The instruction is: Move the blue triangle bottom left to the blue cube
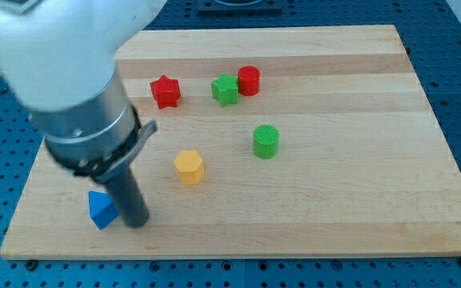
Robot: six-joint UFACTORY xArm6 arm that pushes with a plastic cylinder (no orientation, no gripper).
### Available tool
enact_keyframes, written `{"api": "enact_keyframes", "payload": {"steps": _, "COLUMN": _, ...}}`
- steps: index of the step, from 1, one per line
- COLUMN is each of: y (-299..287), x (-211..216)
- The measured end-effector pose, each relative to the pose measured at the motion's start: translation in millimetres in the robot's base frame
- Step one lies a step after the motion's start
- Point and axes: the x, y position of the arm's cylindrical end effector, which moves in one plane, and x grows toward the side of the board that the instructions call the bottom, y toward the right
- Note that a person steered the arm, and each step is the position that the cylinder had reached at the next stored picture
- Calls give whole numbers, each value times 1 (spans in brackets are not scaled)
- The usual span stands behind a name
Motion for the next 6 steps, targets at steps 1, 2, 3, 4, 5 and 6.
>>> {"api": "enact_keyframes", "payload": {"steps": 1, "y": -20, "x": 9}}
{"api": "enact_keyframes", "payload": {"steps": 2, "y": -28, "x": -4}}
{"api": "enact_keyframes", "payload": {"steps": 3, "y": -46, "x": -57}}
{"api": "enact_keyframes", "payload": {"steps": 4, "y": -62, "x": -65}}
{"api": "enact_keyframes", "payload": {"steps": 5, "y": -77, "x": -65}}
{"api": "enact_keyframes", "payload": {"steps": 6, "y": -81, "x": -64}}
